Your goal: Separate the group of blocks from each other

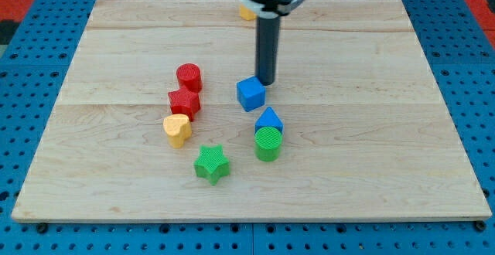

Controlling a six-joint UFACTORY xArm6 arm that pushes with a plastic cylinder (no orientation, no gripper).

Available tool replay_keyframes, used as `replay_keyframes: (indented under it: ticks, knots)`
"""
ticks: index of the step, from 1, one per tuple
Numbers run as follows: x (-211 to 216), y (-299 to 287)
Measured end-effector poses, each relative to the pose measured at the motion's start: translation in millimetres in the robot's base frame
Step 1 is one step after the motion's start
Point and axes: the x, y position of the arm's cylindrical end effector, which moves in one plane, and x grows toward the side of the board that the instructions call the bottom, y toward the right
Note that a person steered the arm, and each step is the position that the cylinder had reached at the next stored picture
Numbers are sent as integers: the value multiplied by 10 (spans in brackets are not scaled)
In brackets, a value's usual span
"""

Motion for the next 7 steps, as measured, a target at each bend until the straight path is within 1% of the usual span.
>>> replay_keyframes:
  ticks: [1,3,5,7]
  knots:
    - [126,-126]
    - [508,-196]
    - [785,-187]
    - [980,167]
